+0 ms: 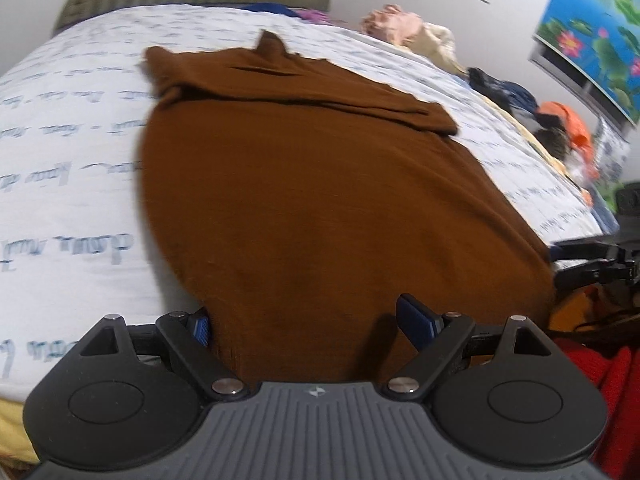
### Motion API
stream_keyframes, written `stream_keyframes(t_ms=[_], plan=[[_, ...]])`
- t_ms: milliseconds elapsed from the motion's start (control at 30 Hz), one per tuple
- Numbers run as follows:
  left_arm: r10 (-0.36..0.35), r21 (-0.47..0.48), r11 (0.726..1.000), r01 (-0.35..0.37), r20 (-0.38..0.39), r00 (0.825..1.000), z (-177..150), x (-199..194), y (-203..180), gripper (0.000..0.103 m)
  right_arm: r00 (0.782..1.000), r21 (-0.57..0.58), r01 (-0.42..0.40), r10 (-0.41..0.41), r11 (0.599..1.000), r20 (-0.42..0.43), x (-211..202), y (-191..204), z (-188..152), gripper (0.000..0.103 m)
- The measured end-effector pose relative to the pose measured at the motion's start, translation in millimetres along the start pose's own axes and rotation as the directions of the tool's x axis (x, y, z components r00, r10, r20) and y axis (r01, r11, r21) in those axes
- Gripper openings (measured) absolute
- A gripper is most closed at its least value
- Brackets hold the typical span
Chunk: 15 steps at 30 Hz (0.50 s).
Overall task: Fold small clothes
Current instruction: 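Close the left gripper on the hem while the right gripper grasps beside it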
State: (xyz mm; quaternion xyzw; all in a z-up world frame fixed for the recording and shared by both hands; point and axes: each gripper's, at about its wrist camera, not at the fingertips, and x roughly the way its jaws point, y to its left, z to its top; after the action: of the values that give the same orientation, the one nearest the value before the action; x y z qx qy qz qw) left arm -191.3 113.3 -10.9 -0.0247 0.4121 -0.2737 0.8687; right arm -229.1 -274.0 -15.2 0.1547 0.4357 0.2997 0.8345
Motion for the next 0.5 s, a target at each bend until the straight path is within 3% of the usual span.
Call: stream_keyframes(t_ms=[133,233,300,333,400,433,500], plan=[[-0.078,0.017,0.997,0.078,-0.013,0.997,2.3,7.7,-13.0,0.087,0.998,-0.05,-0.063,0.062,0.997,-0.023,20.4,15.9,9.7,0.099],[-0.056,0.042,0.998,0.056,-0.021,0.998,6.8,14.1,-21.3,0.066,0.995,-0.086,-0.091,0.089,0.992,-0.034,36.0,26.2,17.1,0.093],[-0.048,0.031,0.998,0.049,-0.031,0.998,10.7,15.3,-20.4,0.038,0.995,-0.114,-0.09,0.085,0.989,-0.046,44.9,34.0,21.4,0.077],[-0.05,0.014,0.999,0.051,-0.036,0.998,12.7,15.8,-18.1,0.032,0.996,-0.129,-0.085,0.079,0.988,-0.05,47.3,37.4,22.4,0.072],[-0.057,-0.025,0.998,0.056,-0.048,0.997,14.8,15.9,-12.9,0.014,0.997,-0.14,-0.056,0.049,0.989,-0.056,50.0,41.2,22.6,0.039],[-0.063,-0.04,0.997,0.061,-0.051,0.997,16.2,15.9,-11.1,0.013,0.998,-0.146,-0.034,0.026,0.989,-0.052,50.3,42.3,22.3,0.03],[-0.061,-0.043,0.997,0.059,-0.043,0.997,20.1,13.5,-12.1,0.011,0.999,-0.131,-0.032,0.027,0.991,-0.037,47.8,41.2,23.7,0.022]])
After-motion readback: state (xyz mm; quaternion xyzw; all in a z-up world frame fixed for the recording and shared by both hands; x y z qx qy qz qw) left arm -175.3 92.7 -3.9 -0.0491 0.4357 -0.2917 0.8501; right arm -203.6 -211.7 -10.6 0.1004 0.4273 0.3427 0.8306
